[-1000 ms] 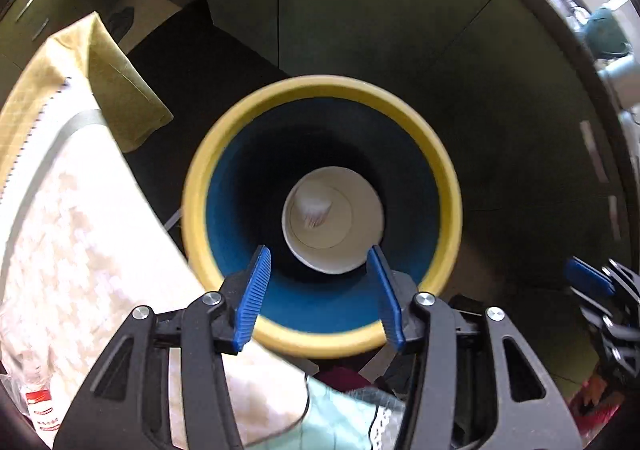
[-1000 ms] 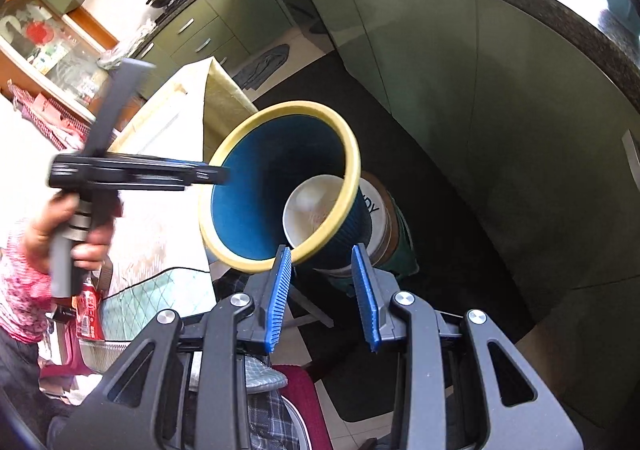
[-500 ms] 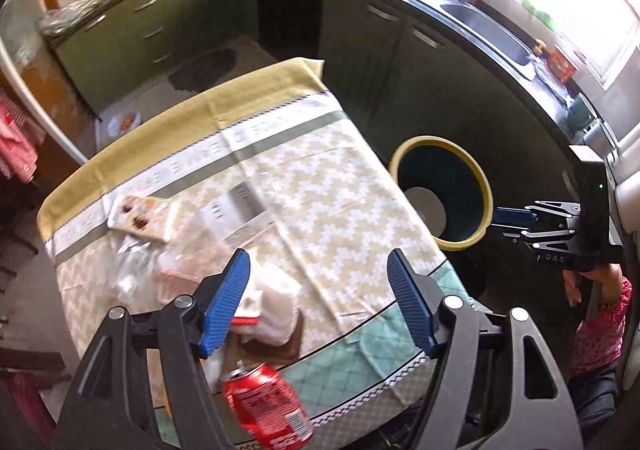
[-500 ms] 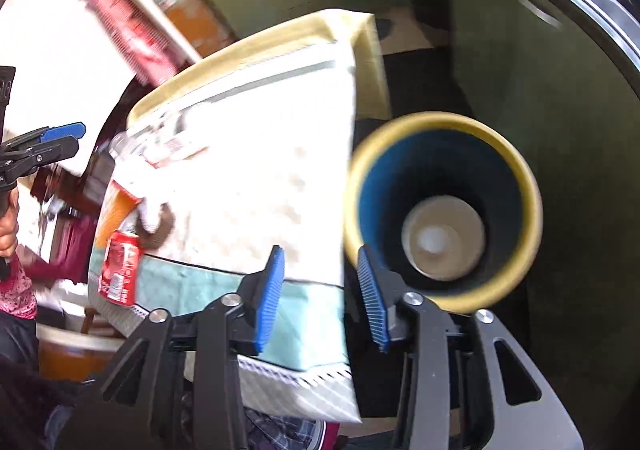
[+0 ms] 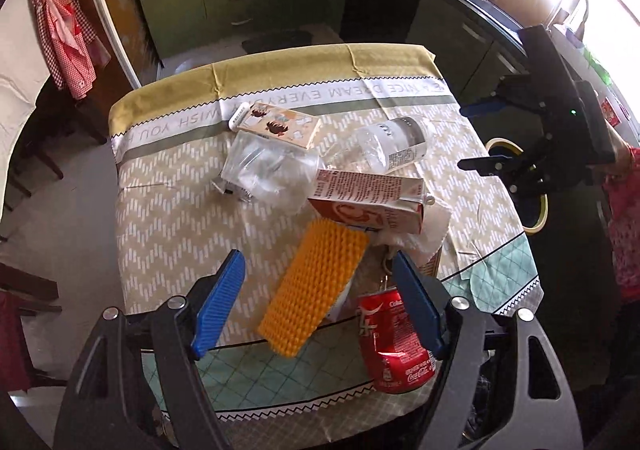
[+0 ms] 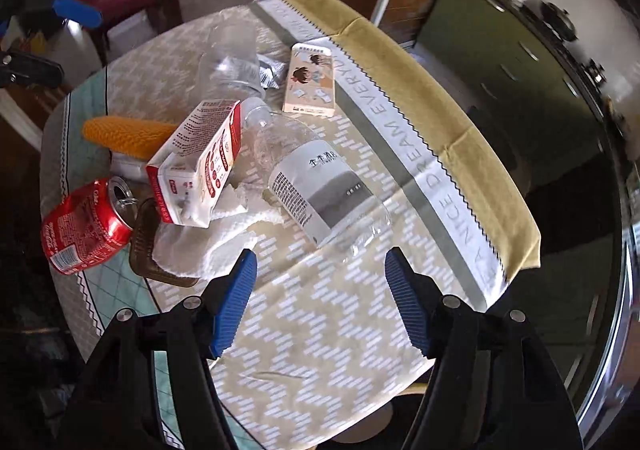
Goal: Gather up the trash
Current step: 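Grasp the clear water bottle on the table with the right gripper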
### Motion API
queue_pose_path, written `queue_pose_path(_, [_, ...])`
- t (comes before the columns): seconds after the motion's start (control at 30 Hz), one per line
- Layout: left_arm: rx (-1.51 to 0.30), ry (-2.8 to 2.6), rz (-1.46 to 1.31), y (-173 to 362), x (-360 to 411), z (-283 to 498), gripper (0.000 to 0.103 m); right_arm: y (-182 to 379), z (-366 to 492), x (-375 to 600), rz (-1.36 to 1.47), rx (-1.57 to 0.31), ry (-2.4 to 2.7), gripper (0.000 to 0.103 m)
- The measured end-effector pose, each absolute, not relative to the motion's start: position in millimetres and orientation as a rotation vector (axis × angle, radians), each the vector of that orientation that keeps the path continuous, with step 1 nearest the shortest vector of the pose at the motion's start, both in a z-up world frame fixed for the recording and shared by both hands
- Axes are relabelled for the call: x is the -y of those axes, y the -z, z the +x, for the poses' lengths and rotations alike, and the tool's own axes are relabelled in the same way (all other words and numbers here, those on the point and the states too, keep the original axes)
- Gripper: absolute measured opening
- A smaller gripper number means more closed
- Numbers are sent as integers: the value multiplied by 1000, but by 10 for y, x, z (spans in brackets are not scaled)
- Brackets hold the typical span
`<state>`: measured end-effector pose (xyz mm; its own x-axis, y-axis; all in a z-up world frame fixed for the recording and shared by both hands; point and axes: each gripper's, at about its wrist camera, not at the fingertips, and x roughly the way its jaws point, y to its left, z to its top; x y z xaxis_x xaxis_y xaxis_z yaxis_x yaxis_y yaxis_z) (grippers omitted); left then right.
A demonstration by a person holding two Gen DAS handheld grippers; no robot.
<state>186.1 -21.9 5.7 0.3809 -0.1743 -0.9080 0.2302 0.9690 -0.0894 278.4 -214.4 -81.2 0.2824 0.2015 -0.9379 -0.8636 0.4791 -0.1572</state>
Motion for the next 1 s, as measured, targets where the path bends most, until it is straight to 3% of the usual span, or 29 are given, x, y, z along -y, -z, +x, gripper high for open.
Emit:
queue_pose_path(0.37, [-1194, 283, 20, 94, 90, 1874, 72, 1350, 3374, 1575, -1034, -1196, -978, 66])
queue_pose_path(0.63, [-1208, 286, 36, 99, 130, 1919, 72, 1694, 3556, 1335, -1099, -1289, -1065, 73])
queue_pose_path(1.0, [-1216, 300, 39, 128, 156, 1843, 72, 1834, 3692, 1833, -851, -1390, -917, 71])
